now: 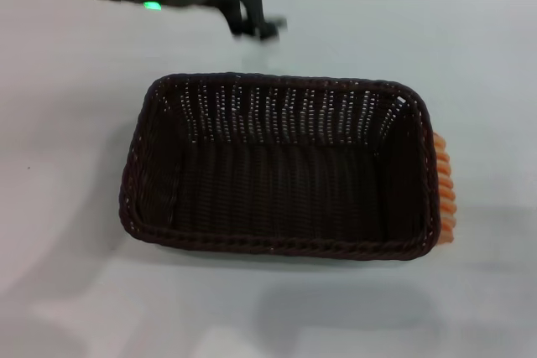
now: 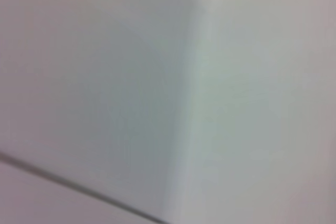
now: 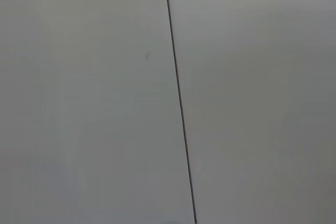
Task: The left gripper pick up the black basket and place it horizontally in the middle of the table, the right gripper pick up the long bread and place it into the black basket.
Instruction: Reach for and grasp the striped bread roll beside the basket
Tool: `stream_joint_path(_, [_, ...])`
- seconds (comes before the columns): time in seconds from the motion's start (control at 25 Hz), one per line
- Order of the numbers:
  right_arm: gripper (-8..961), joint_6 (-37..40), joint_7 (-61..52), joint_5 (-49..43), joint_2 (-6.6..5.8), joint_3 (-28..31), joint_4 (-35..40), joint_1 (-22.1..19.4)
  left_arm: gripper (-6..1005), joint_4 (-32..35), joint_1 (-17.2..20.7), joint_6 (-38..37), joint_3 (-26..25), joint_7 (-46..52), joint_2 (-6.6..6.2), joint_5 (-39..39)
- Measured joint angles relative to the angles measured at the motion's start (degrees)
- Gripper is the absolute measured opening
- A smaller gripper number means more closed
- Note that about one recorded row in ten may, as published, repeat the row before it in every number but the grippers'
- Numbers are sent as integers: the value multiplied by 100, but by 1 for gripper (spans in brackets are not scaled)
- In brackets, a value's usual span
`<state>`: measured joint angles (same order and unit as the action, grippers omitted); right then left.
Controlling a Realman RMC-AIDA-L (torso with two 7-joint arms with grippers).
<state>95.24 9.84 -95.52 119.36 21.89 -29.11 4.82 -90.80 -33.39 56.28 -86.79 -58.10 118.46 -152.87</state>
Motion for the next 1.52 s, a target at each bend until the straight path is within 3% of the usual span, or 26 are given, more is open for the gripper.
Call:
stream_joint_path(0.04, [733, 4, 0, 0, 2, -1, -1, -3, 796, 0, 0, 0, 0, 0, 0, 0])
stream_joint_path(0.08, [733, 10, 0, 0, 3, -1, -1, -8, 795, -378, 617, -1282, 193, 2, 1, -120])
stream_joint_path(0.12, [733, 12, 0, 0, 3, 0, 0, -11, 794, -450, 801, -1707, 266, 6, 0, -131])
stream_joint_path(0.2, [733, 14, 0, -1, 4, -1, 0, -14, 793, -638, 1490, -3424, 556, 24, -5, -135])
stream_joint_path(0.24, [733, 14, 0, -1, 4, -1, 1, -15, 793, -642, 1913, -4745, 798, 27, -12, -115])
stream_joint_path(0.28, [732, 14, 0, -2, 5, -3, 5, -15, 792, -609, 2087, -5313, 927, 28, -11, -107])
stream_joint_path(0.4, [732, -8, 0, -2, 12, -43, 24, -17, 791, 12, 2708, -8207, 1581, 75, -29, -124])
stream_joint_path(0.56, [732, 6, 6, -2, 12, -258, 49, -19, 790, 999, 3138, -11153, 1942, 802, -35, -144])
stream_joint_path(0.68, [732, 40, 47, -2, 6, -547, 95, -28, 789, 1367, 3398, -11931, 1790, 1996, -50, -168])
stream_joint_path(0.72, [732, 58, 50, -2, 7, -662, 121, -31, 788, 1367, 3398, -11931, 1790, 1996, -50, -168])
stream_joint_path(0.76, [732, 67, 51, -2, 8, -795, 138, -31, 788, 1864, 3491, -12006, 1426, 3157, -59, -194])
stream_joint_path(0.84, [733, 75, 51, -2, 9, -1076, 151, -23, 789, 2160, 3479, -11980, 1248, 3561, -57, -228])
stream_joint_path(0.92, [733, -14, 67, 5, 4, -1392, 149, 16, 790, 3172, 3233, -12059, 804, 4414, -52, -290])
stream_joint_path(1.2, [736, -973, 72, 16, 9, -1566, 11, 232, 793, 4558, 2696, -12161, 580, 4859, -34, -311])
stream_joint_path(1.52, [747, -1844, 78, 34, 22, -1573, -139, 602, 794, 4923, 2473, -12084, 603, 4877, -39, -315])
